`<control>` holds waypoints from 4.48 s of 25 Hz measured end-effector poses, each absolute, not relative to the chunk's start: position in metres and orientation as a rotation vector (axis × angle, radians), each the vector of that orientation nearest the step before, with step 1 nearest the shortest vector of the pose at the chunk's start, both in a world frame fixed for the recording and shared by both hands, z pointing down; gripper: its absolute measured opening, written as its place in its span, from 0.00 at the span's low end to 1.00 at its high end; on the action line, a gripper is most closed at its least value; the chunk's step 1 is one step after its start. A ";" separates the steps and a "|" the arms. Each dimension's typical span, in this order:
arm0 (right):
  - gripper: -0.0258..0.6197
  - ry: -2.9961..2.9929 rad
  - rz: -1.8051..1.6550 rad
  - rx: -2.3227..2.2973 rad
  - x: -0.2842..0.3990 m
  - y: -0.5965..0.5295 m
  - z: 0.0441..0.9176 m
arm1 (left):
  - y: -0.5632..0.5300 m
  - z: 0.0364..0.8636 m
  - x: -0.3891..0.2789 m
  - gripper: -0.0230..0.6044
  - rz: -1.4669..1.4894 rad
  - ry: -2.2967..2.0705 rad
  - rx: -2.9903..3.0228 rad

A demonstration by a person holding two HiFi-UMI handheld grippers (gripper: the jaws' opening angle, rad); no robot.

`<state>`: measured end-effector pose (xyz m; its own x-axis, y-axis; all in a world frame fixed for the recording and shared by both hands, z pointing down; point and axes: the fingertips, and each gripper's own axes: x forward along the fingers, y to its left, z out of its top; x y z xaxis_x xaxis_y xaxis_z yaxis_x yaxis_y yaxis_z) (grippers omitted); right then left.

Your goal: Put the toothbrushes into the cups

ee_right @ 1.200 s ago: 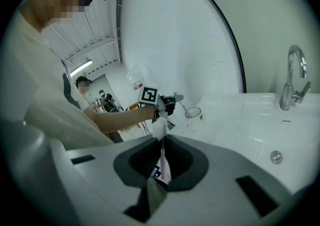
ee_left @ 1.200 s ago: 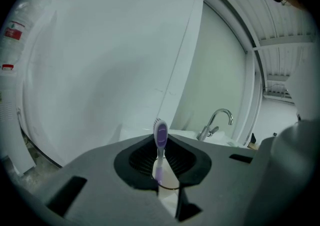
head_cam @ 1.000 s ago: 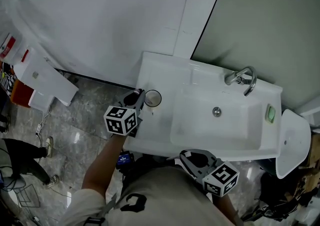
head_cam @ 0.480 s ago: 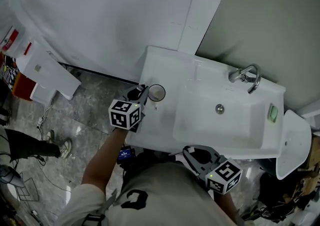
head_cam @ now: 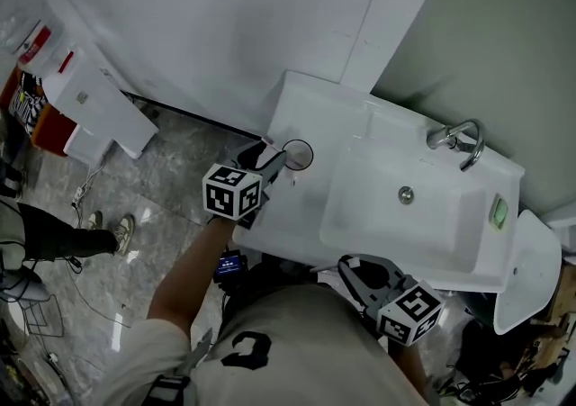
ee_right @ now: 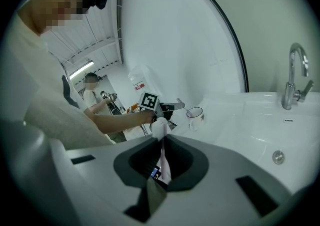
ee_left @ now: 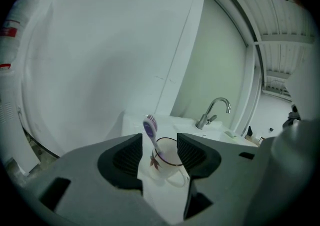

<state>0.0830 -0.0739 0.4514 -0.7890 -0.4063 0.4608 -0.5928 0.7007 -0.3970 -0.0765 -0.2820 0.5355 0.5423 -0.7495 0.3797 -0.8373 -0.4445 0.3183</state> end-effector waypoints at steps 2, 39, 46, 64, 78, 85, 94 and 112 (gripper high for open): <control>0.09 -2.577 0.770 0.773 0.082 -0.074 0.451 | -0.277 0.535 -0.078 0.42 0.262 -1.282 2.310; 0.09 -2.631 0.744 0.740 0.073 -0.064 0.446 | -0.154 0.503 -0.068 0.07 0.382 -1.219 2.408; 0.09 -2.665 0.673 0.852 0.060 -0.092 0.418 | -0.153 0.503 -0.106 0.07 0.331 -1.249 2.372; 0.09 -2.695 0.585 1.125 0.043 -0.139 0.374 | -0.168 0.516 -0.158 0.07 0.263 -1.177 2.341; 0.09 -2.846 0.651 1.082 0.056 -0.215 0.359 | -0.182 0.515 -0.134 0.07 0.286 -1.256 2.279; 0.09 -2.850 0.649 1.076 0.045 -0.253 0.375 | -0.184 0.516 -0.129 0.07 0.316 -1.280 2.253; 0.09 -2.770 0.735 1.103 0.025 -0.281 0.421 | -0.185 0.523 -0.137 0.07 0.322 -1.300 2.215; 0.09 -2.624 0.748 1.116 0.012 -0.290 0.490 | -0.181 0.532 -0.153 0.07 0.310 -1.312 2.172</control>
<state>0.0124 -0.2904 0.4900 -0.6973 -0.6187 0.3619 -0.7166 0.5886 -0.3742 -0.1529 -0.1807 0.5315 0.4899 -0.7328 0.4723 -0.8667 -0.3507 0.3547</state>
